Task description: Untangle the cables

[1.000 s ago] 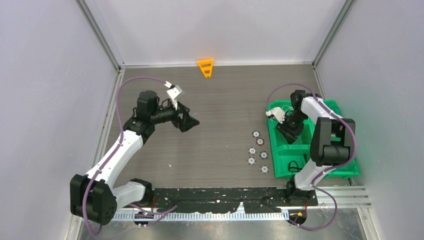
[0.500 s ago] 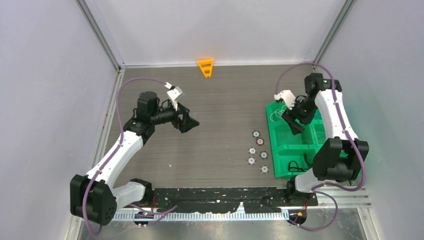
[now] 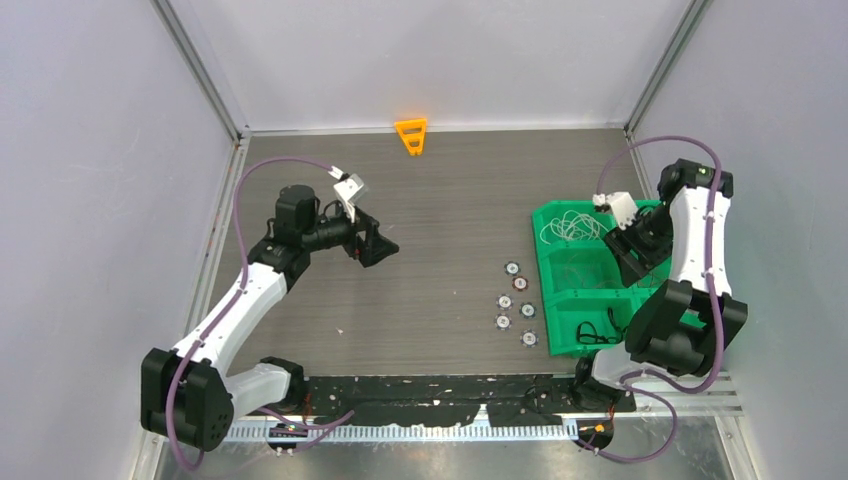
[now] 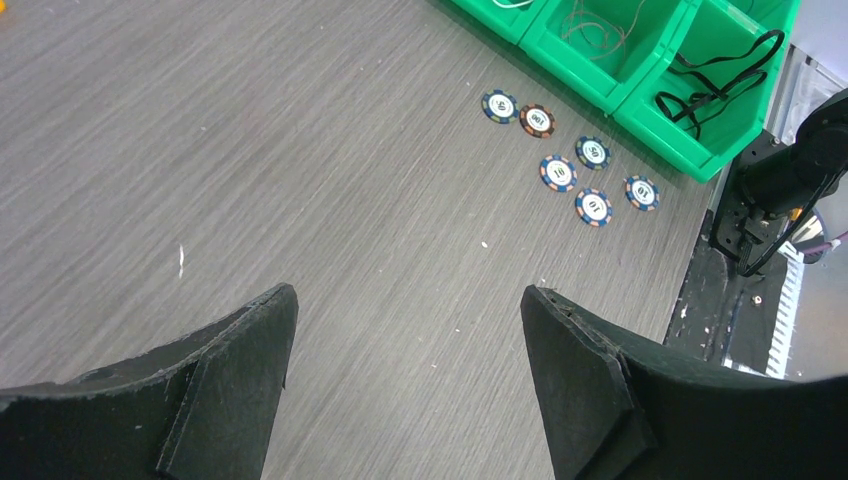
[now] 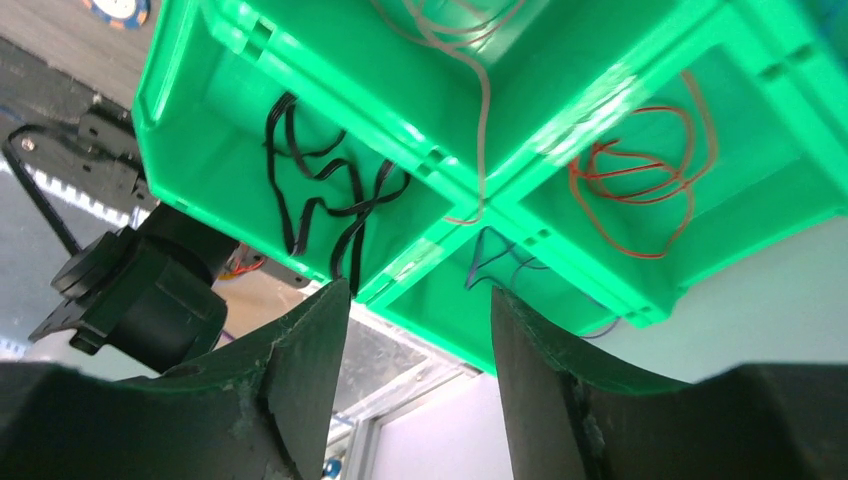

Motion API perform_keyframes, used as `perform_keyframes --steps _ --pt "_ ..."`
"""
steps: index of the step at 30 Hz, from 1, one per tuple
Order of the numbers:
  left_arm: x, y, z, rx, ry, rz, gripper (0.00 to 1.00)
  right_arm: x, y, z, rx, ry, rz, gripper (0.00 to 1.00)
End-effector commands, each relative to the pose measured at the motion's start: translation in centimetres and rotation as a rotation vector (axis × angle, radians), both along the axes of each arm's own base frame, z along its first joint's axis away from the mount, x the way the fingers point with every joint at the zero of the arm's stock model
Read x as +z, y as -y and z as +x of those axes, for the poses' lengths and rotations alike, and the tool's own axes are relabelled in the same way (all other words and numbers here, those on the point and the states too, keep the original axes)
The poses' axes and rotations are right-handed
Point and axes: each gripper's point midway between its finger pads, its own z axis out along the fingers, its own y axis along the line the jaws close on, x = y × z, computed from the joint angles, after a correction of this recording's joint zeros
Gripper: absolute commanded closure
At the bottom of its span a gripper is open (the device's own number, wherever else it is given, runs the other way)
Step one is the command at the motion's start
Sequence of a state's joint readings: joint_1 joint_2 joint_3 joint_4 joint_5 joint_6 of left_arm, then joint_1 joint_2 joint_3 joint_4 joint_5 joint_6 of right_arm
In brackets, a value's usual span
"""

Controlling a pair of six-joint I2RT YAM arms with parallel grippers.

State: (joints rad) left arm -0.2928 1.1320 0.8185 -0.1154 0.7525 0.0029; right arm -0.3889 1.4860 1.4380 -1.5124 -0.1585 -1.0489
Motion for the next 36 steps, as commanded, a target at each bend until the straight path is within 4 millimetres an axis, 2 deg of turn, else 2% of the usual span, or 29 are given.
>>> perform_keyframes --steps 1,3,8,14,21,36 --pt "-0.2 0.3 -0.3 0.0 -0.009 -0.035 0.16 -0.7 -0.3 -2.7 0.035 -0.071 -0.017 0.43" --pt "-0.4 0.4 -0.4 0.0 -0.023 -0.041 0.16 -1.4 0.0 -2.6 0.028 -0.084 -0.021 0.46" --pt "-0.2 0.5 -0.3 0.007 -0.036 -0.051 0.16 -2.6 0.3 -0.3 -0.011 -0.066 -0.015 0.54" --pt "-0.7 0.6 -0.2 0.013 -0.063 -0.051 0.17 -4.5 0.1 2.1 0.004 -0.058 -0.038 0.6" --pt "-1.3 0.5 -0.3 0.012 -0.08 -0.046 0.17 -6.1 0.2 3.8 0.03 -0.034 -0.098 0.6" --pt "-2.2 0.4 -0.2 0.028 -0.11 -0.034 0.17 -10.4 1.2 2.7 0.122 -0.092 -0.187 0.55"
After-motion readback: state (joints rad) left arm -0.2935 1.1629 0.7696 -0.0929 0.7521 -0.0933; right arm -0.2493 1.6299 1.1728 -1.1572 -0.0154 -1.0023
